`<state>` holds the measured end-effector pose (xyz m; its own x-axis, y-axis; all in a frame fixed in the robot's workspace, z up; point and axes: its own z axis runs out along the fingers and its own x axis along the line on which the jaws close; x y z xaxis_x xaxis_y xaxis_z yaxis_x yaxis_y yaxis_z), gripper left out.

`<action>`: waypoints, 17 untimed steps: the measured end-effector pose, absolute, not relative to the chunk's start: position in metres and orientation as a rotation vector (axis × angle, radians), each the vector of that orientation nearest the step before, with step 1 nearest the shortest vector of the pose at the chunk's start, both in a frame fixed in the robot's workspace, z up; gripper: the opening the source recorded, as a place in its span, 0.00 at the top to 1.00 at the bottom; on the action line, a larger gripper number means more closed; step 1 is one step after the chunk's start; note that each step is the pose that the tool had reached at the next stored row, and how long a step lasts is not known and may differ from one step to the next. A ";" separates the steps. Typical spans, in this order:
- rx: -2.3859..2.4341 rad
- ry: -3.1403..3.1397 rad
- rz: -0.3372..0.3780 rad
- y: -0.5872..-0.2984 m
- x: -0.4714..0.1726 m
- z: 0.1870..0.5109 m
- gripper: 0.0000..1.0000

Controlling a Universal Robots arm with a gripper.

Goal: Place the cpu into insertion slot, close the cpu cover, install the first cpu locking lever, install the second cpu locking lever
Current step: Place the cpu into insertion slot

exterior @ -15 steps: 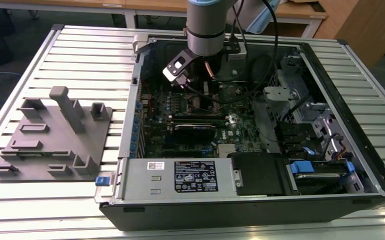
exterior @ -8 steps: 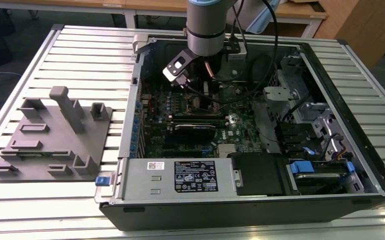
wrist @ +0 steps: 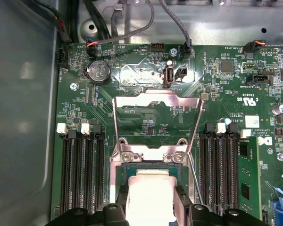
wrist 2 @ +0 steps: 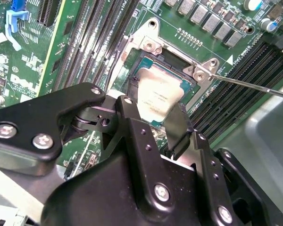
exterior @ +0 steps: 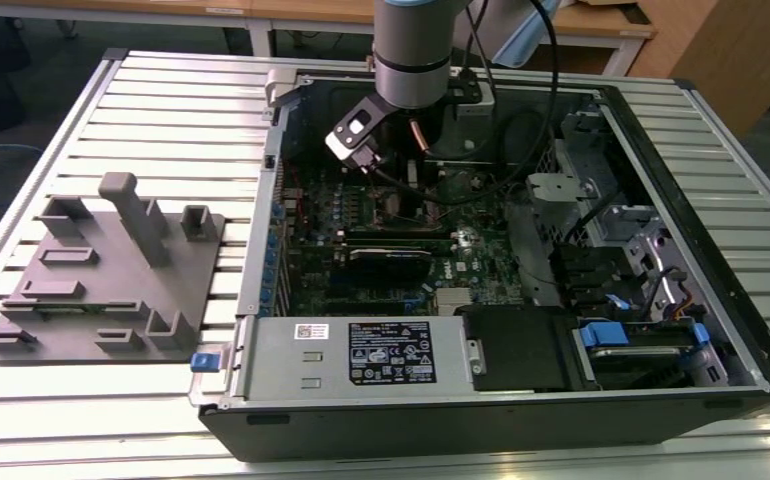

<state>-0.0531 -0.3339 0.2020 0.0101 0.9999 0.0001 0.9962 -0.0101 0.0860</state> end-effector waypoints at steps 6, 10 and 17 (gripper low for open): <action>2.188 2.166 0.093 -0.334 -0.053 0.203 0.58; 2.188 2.166 0.093 -0.334 -0.053 0.203 0.76; 2.188 2.166 0.093 -0.334 -0.053 0.204 0.90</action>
